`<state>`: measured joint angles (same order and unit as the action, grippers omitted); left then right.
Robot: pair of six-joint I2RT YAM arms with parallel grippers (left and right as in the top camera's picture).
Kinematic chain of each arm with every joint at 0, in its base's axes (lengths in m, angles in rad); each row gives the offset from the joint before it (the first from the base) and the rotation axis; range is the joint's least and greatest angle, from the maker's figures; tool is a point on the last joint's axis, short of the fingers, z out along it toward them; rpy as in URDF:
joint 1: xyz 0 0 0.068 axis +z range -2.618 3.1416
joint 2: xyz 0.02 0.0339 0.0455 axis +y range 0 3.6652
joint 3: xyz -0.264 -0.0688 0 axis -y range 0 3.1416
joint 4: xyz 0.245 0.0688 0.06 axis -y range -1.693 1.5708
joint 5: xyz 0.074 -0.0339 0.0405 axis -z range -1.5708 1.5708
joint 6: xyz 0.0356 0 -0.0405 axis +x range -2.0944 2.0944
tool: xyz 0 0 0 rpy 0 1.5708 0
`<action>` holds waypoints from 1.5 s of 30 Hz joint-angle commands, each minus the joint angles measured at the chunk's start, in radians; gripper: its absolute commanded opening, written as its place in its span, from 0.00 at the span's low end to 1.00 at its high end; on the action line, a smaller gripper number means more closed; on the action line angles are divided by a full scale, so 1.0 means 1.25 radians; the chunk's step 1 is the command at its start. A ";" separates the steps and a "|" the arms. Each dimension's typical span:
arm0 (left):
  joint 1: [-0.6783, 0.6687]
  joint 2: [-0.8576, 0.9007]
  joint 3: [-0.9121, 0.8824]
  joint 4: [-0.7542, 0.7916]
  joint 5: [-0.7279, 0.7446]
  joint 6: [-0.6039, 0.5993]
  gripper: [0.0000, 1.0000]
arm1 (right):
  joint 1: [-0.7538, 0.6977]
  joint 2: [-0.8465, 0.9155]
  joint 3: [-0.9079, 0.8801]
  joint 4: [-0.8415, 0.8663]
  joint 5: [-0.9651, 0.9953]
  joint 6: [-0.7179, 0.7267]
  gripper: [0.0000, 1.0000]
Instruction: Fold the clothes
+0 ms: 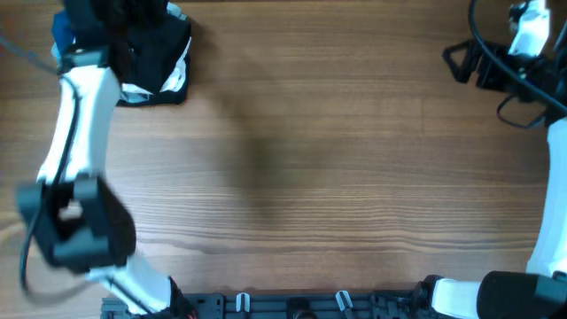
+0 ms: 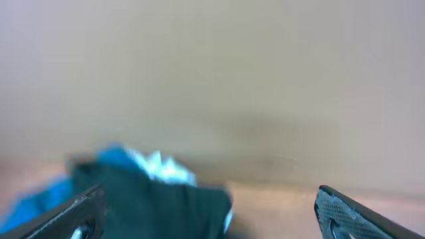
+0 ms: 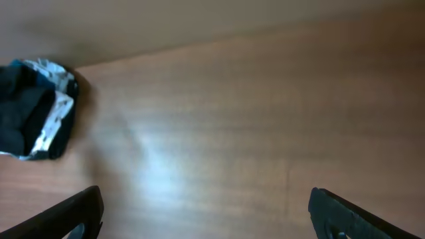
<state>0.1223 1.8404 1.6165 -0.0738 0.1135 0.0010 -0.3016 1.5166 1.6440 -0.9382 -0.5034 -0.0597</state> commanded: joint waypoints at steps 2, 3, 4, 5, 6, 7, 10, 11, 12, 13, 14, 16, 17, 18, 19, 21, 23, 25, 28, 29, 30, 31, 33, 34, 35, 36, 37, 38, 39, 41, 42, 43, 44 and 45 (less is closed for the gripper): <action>0.000 -0.122 0.004 0.004 0.019 -0.013 1.00 | 0.003 -0.078 0.063 -0.015 -0.002 -0.037 1.00; 0.000 -0.127 0.004 0.004 0.019 -0.013 1.00 | 0.004 -0.094 0.063 -0.026 -0.012 -0.037 1.00; 0.000 -0.128 0.004 0.004 0.019 -0.013 1.00 | 0.006 -0.109 0.063 -0.038 -0.017 -0.039 1.00; 0.000 -0.127 0.003 0.003 0.019 -0.013 1.00 | 0.011 -0.131 0.063 -0.053 -0.017 -0.056 1.00; 0.000 -0.127 0.003 0.000 0.019 -0.013 1.00 | 0.019 -0.154 0.063 -0.066 -0.017 -0.081 1.00; 0.000 -0.127 0.003 -0.013 0.019 -0.013 1.00 | 0.030 -0.177 0.063 -0.075 -0.017 -0.095 1.00; 0.000 -0.127 0.003 -0.063 0.019 -0.013 1.00 | 0.075 -0.275 0.066 -0.106 -0.009 -0.099 1.00; 0.000 -0.127 0.003 -0.091 0.019 -0.013 1.00 | 0.082 -0.313 0.066 -0.110 0.000 -0.098 0.99; 0.000 -0.127 0.003 -0.111 0.019 -0.013 1.00 | 0.082 -0.342 0.066 -0.118 -0.001 -0.095 1.00; 0.000 -0.127 0.003 -0.150 0.020 -0.013 1.00 | 0.082 -0.380 0.066 -0.139 -0.001 -0.092 1.00; 0.000 -0.127 0.003 -0.182 0.019 -0.013 1.00 | 0.082 -0.414 0.066 -0.154 -0.001 -0.094 1.00; 0.000 -0.127 0.003 -0.249 0.019 -0.013 1.00 | 0.082 -0.468 0.066 -0.167 -0.001 -0.094 1.00; 0.000 -0.127 0.003 -0.283 0.019 -0.013 1.00 | 0.082 -0.492 0.066 -0.187 0.000 -0.096 1.00; 0.000 -0.127 0.003 -0.325 0.019 -0.013 1.00 | 0.082 -0.518 0.066 -0.230 0.011 -0.099 1.00; 0.000 -0.127 0.003 -0.358 0.019 -0.013 1.00 | 0.082 -0.538 0.066 -0.255 0.041 -0.142 1.00; 0.000 -0.127 0.003 -0.406 0.019 -0.013 1.00 | 0.082 -0.566 0.066 -0.271 0.053 -0.199 1.00; 0.000 -0.127 0.003 -0.452 0.019 -0.013 1.00 | 0.082 -0.583 0.066 -0.281 0.052 -0.250 1.00; 0.000 -0.127 0.003 -0.480 0.019 -0.013 1.00 | 0.082 -0.583 0.051 -0.273 0.036 -0.232 1.00; 0.000 -0.127 0.003 -0.484 0.019 -0.013 1.00 | 0.082 -0.613 -0.051 -0.167 0.031 -0.195 1.00; 0.000 -0.127 0.003 -0.484 0.019 -0.013 1.00 | 0.082 -0.638 -0.118 -0.086 0.028 -0.166 1.00; 0.000 -0.127 0.003 -0.484 0.019 -0.013 1.00 | 0.096 -0.687 -0.235 0.040 0.029 -0.132 1.00; 0.000 -0.127 0.003 -0.484 0.019 -0.013 1.00 | 0.118 -0.728 -0.322 0.124 0.031 -0.112 1.00; 0.000 -0.127 0.003 -0.484 0.019 -0.013 1.00 | 0.166 -0.815 -0.494 0.276 0.057 -0.067 1.00; 0.000 -0.127 0.003 -0.484 0.019 -0.013 1.00 | 0.193 -0.860 -0.588 0.350 0.087 -0.038 1.00; 0.000 -0.127 0.003 -0.484 0.019 -0.013 1.00 | 0.217 -0.904 -0.688 0.426 0.124 -0.008 1.00; 0.000 -0.127 0.003 -0.484 0.019 -0.013 1.00 | 0.229 -0.928 -0.743 0.463 0.138 0.008 1.00; 0.000 -0.127 0.003 -0.484 0.019 -0.013 1.00 | 0.245 -0.963 -0.822 0.514 0.153 0.022 1.00; 0.000 -0.127 0.003 -0.484 0.019 -0.013 1.00 | 0.256 -0.995 -0.896 0.557 0.157 0.030 1.00; 0.000 -0.127 0.003 -0.484 0.019 -0.013 1.00 | 0.263 -1.031 -0.973 0.597 0.157 0.029 1.00; 0.000 -0.127 0.003 -0.484 0.019 -0.013 1.00 | 0.268 -1.083 -1.072 0.645 0.157 0.029 1.00; 0.000 -0.127 0.003 -0.484 0.019 -0.013 1.00 | 0.270 -1.103 -1.108 0.662 0.160 0.029 1.00; 0.000 -0.127 0.003 -0.484 0.019 -0.013 1.00 | 0.270 -1.124 -1.146 0.674 0.172 0.030 1.00; 0.000 -0.127 0.003 -0.484 0.019 -0.013 1.00 | 0.270 -1.148 -1.188 0.692 0.177 0.030 1.00; 0.000 -0.127 0.003 -0.484 0.019 -0.013 1.00 | 0.270 -1.169 -1.220 0.711 0.182 0.030 1.00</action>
<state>0.1223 1.6745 1.6222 -0.6815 0.1291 -0.0063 0.0303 0.1326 0.2131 -0.0990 -0.3191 -0.0456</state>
